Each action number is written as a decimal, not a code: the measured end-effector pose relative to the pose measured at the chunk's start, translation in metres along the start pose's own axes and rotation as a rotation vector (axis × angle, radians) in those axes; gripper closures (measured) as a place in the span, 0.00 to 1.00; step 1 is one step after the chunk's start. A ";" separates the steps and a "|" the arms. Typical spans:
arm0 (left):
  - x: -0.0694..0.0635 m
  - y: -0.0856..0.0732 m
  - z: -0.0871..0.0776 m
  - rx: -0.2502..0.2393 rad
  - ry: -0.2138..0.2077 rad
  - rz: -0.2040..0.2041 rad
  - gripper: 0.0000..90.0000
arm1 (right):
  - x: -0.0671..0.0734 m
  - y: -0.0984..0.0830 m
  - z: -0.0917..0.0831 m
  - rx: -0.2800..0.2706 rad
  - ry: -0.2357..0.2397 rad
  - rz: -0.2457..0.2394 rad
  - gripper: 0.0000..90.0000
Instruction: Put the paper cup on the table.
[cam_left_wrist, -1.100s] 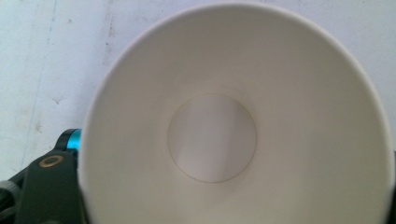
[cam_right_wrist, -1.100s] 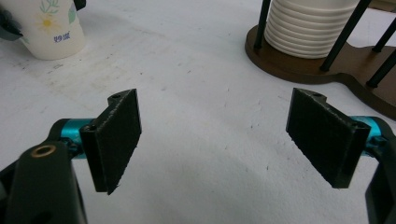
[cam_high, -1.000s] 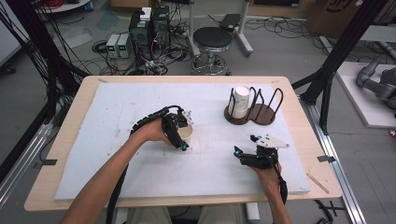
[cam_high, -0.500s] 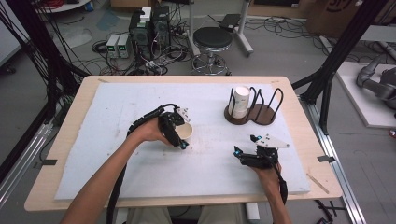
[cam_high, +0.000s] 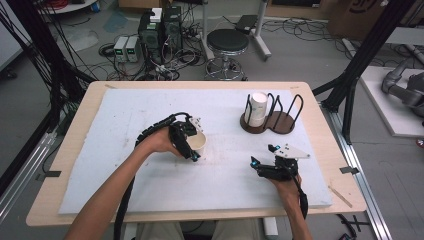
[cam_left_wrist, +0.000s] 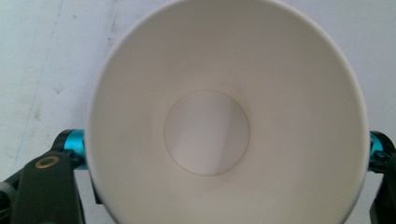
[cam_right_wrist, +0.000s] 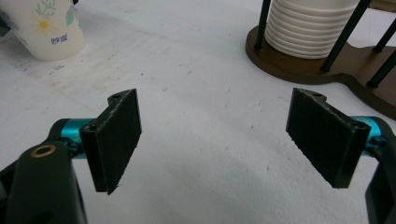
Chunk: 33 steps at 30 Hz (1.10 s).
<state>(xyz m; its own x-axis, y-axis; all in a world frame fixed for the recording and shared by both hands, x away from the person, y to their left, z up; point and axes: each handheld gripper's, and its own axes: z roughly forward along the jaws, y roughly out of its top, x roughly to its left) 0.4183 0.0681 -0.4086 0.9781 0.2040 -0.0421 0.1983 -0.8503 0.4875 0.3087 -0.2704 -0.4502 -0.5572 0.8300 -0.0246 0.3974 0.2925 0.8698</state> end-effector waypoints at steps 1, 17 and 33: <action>0.000 0.000 0.000 0.004 -0.002 0.002 0.21 | 0.000 0.000 0.000 -0.002 -0.002 0.000 0.21; -0.006 -0.030 -0.015 -0.045 0.015 -0.038 0.21 | 0.000 0.000 0.000 0.002 0.000 0.000 0.21; -0.042 -0.115 -0.060 -0.305 0.180 -0.136 0.22 | 0.002 -0.001 -0.002 -0.019 -0.001 -0.020 0.21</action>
<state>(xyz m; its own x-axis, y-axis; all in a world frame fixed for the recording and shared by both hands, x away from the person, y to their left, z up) 0.3501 0.1865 -0.4102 0.9119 0.4101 0.0165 0.2709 -0.6315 0.7265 0.3063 -0.2700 -0.4502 -0.5642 0.8245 -0.0427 0.3719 0.3000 0.8784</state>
